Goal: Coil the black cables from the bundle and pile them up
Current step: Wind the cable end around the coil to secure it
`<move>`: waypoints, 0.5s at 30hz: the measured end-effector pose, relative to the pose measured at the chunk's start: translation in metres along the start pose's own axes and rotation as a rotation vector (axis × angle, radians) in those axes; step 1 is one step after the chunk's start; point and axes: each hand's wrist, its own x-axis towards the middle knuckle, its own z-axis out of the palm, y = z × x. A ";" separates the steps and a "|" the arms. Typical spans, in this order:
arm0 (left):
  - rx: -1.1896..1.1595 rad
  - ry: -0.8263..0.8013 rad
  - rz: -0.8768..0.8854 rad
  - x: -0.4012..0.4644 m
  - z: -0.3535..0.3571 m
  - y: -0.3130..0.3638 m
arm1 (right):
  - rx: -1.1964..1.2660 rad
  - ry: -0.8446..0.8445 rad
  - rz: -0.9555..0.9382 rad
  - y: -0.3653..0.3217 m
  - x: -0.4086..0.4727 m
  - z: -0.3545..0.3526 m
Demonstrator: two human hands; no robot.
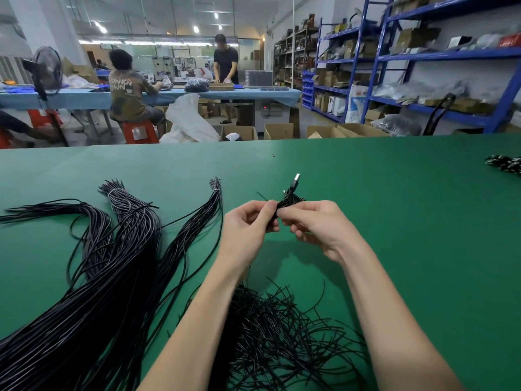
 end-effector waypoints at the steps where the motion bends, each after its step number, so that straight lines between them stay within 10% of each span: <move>1: -0.017 0.018 -0.013 0.000 0.000 -0.001 | 0.015 -0.019 -0.005 0.000 -0.001 -0.001; 8: -0.261 0.047 -0.138 0.001 0.000 0.004 | 0.269 -0.209 0.033 0.000 -0.004 -0.007; 15: -0.477 0.111 -0.242 0.001 0.003 0.010 | -0.029 -0.056 -0.249 -0.004 -0.006 0.006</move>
